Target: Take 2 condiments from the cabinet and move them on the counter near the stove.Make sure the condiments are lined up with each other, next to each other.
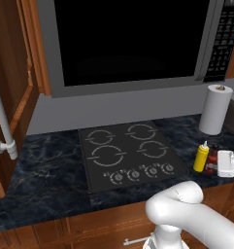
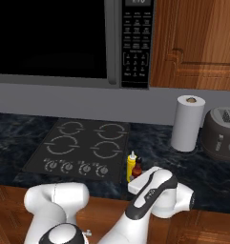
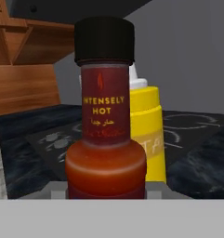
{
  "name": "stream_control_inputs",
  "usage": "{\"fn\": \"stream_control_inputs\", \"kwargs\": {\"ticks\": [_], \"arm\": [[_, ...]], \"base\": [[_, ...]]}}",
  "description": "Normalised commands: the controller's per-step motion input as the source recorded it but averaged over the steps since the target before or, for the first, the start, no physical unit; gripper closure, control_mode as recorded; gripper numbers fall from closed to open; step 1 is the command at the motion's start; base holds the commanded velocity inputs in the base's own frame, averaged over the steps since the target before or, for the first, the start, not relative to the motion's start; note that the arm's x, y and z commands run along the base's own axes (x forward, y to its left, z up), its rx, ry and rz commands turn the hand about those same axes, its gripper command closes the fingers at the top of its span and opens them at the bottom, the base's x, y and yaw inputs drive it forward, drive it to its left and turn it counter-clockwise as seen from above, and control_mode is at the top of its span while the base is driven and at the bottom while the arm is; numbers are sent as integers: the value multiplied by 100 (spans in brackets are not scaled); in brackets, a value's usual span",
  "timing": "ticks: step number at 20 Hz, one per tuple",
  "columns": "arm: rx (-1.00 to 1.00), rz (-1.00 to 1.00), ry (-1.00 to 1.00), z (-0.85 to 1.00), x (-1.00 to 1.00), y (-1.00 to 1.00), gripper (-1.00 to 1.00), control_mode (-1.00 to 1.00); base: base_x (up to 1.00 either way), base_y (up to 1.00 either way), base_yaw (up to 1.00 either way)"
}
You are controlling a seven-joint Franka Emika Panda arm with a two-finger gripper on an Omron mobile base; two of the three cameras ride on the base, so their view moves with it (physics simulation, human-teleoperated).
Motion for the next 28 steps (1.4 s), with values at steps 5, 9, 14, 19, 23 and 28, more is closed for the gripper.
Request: {"fn": "stream_control_inputs", "kwargs": {"ticks": [5,9,14,19,23,28], "arm": [[0,0,0,-8,6,-1,100,-100],[0,0,0,-8,6,-3,100,-100],[0,0,0,-7,5,-3,100,-100],[0,0,0,-4,0,0,100,-100],[0,0,0,-1,0,0,100,-100],[0,0,0,0,0,0,100,-100]], "base": [[0,0,0],[0,0,0],[0,0,0],[0,0,0],[0,0,0],[0,0,0]]}}
